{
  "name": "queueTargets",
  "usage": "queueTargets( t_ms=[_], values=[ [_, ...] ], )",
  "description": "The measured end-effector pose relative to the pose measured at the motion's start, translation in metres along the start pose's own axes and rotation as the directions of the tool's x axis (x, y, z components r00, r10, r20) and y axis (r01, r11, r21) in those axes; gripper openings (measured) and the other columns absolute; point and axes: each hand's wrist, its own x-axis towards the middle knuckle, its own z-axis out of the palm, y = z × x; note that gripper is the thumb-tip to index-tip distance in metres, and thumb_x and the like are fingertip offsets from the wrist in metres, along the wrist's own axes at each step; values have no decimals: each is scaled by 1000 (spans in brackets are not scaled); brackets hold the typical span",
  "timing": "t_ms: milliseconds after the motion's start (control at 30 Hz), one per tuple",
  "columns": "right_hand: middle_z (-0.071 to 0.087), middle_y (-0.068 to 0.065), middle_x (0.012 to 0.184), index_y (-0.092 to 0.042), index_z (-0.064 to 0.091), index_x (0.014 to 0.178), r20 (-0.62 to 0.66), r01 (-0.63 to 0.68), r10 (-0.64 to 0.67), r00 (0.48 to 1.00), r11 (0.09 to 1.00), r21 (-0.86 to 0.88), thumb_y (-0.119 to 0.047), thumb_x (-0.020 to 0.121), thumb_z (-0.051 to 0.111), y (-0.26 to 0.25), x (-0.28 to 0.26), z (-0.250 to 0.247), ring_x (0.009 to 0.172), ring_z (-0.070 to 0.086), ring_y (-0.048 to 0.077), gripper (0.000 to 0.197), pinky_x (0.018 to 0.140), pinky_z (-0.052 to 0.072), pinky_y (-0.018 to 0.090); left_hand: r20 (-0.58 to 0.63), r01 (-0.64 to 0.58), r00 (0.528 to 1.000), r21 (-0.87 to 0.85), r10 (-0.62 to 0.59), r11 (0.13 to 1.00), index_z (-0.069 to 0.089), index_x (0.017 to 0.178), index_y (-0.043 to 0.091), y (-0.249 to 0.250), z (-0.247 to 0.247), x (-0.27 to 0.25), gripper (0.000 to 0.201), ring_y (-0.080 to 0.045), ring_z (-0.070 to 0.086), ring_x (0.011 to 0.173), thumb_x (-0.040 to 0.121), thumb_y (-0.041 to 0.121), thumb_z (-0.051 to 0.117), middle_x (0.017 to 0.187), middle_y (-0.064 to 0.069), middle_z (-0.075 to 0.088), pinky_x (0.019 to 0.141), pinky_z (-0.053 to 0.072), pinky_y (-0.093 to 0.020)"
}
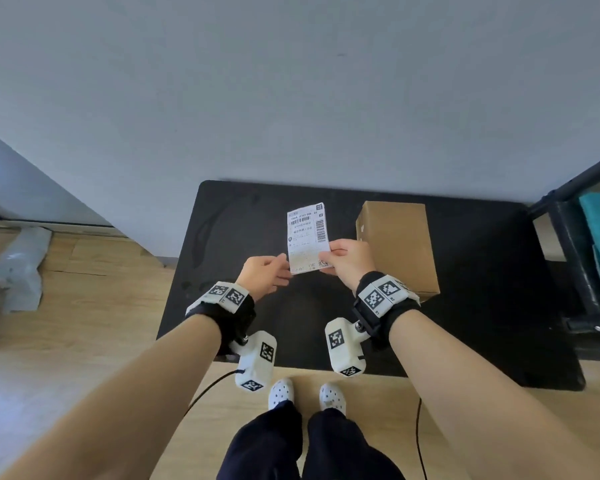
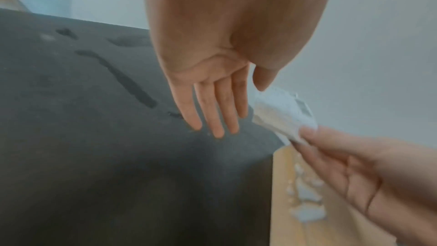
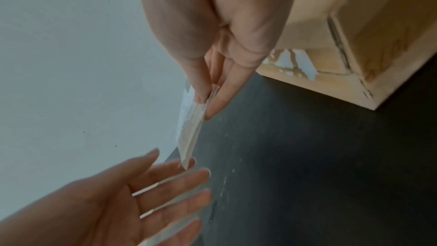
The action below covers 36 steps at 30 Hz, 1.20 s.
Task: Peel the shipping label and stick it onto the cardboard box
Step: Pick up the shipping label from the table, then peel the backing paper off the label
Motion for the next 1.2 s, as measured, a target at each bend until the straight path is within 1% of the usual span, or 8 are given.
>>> queueTargets(
  t_ms=[133,267,400,500,700,900,1067,1200],
  values=[
    [66,22,114,-1,58,105,3,36,-36,999,999,18,5,85,60,-18,-3,-11,84,65,21,20,63,58,19,55,-11,998,-198,22,980,66,107,9,28,-3,-13,23,-19,69,92,93,26,59,101,-7,72,86,51,-29],
    [64,23,115,1,53,116,-36,45,-44,998,998,46,2,85,62,-31,0,-19,88,65,25,33,70,59,24,79,-35,995,-267,58,963,64,94,9,45,-2,-14,7,-16,69,78,90,14,63,96,-11,70,74,54,-24],
    [60,11,122,-5,54,121,-126,107,-129,984,980,-166,-7,84,66,-36,4,-25,109,59,24,39,91,47,30,-51,-126,991,-78,122,989,59,76,10,58,2,-11,15,-16,68,68,91,6,58,94,-15,69,71,58,-29],
    [61,7,121,-12,63,110,-82,199,-230,970,938,-282,-8,85,63,-44,5,-26,107,59,19,26,84,45,25,-81,-213,971,131,224,968,56,71,12,65,4,-10,20,-21,68,67,90,4,57,88,-15,69,73,60,-35],
    [68,5,116,-11,68,110,106,286,-266,958,906,-312,-15,86,66,-55,-2,-17,100,63,14,25,82,48,23,-65,-253,962,152,265,955,59,84,6,78,3,-7,6,-17,65,55,90,8,57,74,-12,67,62,57,-29],
    [73,6,108,-15,72,106,114,286,-265,957,929,-234,-28,83,69,-53,-6,-16,101,66,16,27,96,51,35,-65,-260,961,129,270,957,63,87,4,86,5,-10,13,-16,65,56,90,15,58,74,-11,67,57,56,-24],
    [71,-2,94,-16,73,102,114,275,-256,960,942,-194,-26,86,64,-53,-11,-20,89,65,12,20,90,52,33,-47,-248,967,74,252,966,62,82,4,89,8,-14,18,-16,66,57,93,15,54,81,-8,66,57,56,-21],
    [71,2,108,-15,71,105,117,252,-233,965,950,-182,-26,88,63,-53,-15,-23,98,63,14,22,92,49,31,-23,-240,970,54,241,969,64,89,0,91,12,-19,20,-16,67,61,93,16,54,85,-8,66,62,56,-23]
  ],
)
